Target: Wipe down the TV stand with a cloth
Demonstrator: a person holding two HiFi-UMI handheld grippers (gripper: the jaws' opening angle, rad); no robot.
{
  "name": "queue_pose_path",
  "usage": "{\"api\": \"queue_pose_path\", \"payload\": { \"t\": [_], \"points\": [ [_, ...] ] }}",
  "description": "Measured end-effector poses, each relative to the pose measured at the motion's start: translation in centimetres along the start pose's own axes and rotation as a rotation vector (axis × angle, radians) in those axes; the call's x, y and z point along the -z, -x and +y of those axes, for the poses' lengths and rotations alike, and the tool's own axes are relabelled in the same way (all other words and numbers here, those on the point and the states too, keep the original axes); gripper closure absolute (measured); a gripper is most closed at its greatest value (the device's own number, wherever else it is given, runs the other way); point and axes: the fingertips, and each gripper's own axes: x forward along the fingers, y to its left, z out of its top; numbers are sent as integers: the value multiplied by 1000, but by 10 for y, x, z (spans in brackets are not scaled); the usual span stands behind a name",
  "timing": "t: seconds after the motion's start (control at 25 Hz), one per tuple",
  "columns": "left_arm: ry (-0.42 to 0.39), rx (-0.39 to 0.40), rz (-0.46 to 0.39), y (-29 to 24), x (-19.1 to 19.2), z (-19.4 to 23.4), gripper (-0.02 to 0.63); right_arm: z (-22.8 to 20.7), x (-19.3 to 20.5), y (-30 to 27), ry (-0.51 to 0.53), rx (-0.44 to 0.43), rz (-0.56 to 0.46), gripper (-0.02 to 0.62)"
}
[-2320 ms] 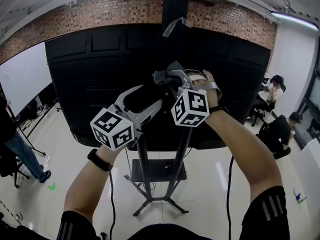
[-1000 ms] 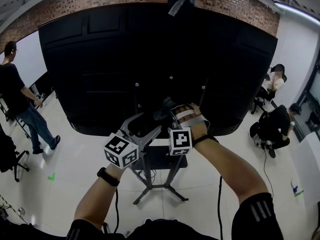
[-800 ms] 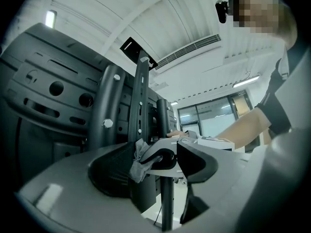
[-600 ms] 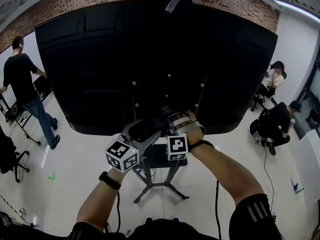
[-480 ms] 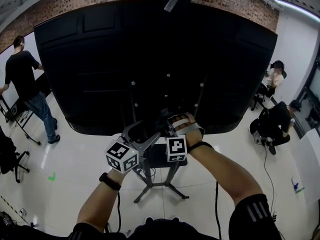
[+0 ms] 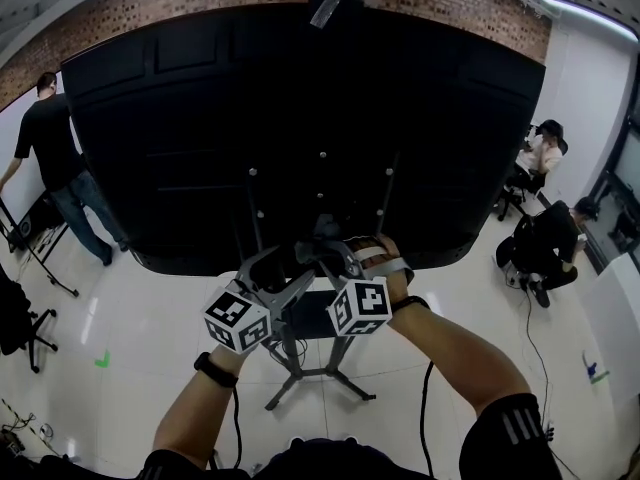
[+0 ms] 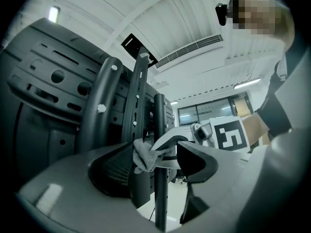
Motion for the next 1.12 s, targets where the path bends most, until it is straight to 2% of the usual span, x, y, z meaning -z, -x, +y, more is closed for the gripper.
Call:
{"api": "queue_pose_path", "payload": {
  "t": [0.16,0.36,0.72,0.84,0.96,1.12],
  "points": [
    [-43,32,-28,-6,-21,-19,298,-25,-1,34,-84,43,-62,562],
    [-86,73,-71,-20,-48,-38,298,-76,8,80,-189,138,-113,561],
    [-145,126,-138,-55,-92,-74,298,-170,57,143,-340,328,-146,561],
    [-143,139,-150,-67,-99,-83,298,-188,79,144,-425,338,-142,561],
    [-138,142,-151,-77,-99,-91,298,-197,92,132,-496,311,-161,561],
    [-137,138,-141,-91,-93,-99,298,-202,109,108,-496,297,-142,561]
  ]
}}
